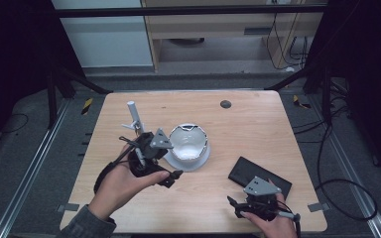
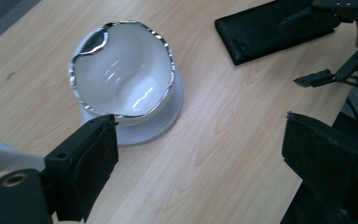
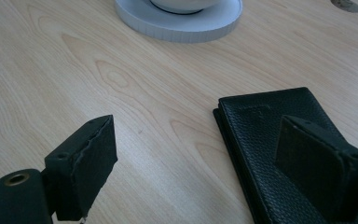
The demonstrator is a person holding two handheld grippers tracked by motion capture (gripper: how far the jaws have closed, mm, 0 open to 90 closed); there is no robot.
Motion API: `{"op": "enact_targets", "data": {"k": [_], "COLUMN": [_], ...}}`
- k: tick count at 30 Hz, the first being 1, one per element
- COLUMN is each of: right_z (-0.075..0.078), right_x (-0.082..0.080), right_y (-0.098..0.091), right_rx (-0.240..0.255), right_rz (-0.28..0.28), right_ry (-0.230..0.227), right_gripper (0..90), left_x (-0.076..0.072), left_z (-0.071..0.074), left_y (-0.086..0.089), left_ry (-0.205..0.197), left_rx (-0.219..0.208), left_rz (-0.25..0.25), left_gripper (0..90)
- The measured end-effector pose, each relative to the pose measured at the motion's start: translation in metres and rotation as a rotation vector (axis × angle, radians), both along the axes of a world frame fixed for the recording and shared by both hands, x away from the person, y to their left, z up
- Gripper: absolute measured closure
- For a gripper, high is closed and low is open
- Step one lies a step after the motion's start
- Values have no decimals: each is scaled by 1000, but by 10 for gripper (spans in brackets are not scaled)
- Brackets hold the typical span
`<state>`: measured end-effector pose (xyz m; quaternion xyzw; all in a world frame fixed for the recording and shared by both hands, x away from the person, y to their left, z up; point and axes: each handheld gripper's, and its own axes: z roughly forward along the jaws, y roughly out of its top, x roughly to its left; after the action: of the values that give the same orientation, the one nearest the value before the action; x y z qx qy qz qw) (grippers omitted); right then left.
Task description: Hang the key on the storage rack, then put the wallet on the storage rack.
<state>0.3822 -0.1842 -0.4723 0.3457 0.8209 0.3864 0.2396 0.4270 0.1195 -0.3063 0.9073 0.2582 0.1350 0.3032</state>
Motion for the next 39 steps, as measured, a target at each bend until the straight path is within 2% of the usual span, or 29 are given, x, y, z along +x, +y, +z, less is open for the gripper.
{"op": "enact_targets", "data": {"k": [3,6,7,8,11,16,17,19,21,25,30,31,32,34,39], "right_z": [0,0,1,1,2,2,1,1,1,-1,-4,-4,-4,-6,-7], "right_x": [-3,-6,-9,-9,-14,-16,-16,-17,-20,-21,-21,-21,-21,-21,-21], "right_y": [-6,-11,-17,-17,-30,-39,-44,-46,-53,-63,-68,-69,-69,-70,-73], "right_rx": [-7,-9,-11,-11,-1,1,1,-2,-8,-16,-22,-23,-23,-21,-17], "right_rz": [-10,-14,-30,-30,-59,-86,-97,-101,-114,-138,-149,-152,-152,-158,-158], "right_ry": [1,-3,1,1,-11,-10,-5,-6,-3,3,22,23,23,31,35], "right_gripper": [135,133,139,139,141,142,148,148,154,175,180,182,182,173,168], "left_x": [0,1,1,1,3,6,7,7,8,10,14,15,15,16,18], "left_z": [-15,-24,-33,-33,-52,-66,-72,-75,-85,-99,-113,-121,-121,-132,-145], "left_y": [-15,-21,-27,-27,-38,-48,-54,-57,-66,-82,-99,-106,-106,-115,-123], "left_ry": [11,19,23,23,26,30,30,30,30,35,47,50,50,50,55], "left_rx": [-20,-33,-44,-44,-48,-59,-73,-78,-118,-154,-159,-151,-151,-131,-125], "left_rz": [-33,-48,-57,-57,-72,-85,-90,-95,-100,-126,-159,-172,-172,-189,-199], "left_gripper": [113,119,122,124,126,129,130,133,155,188,201,204,204,202,203]}}
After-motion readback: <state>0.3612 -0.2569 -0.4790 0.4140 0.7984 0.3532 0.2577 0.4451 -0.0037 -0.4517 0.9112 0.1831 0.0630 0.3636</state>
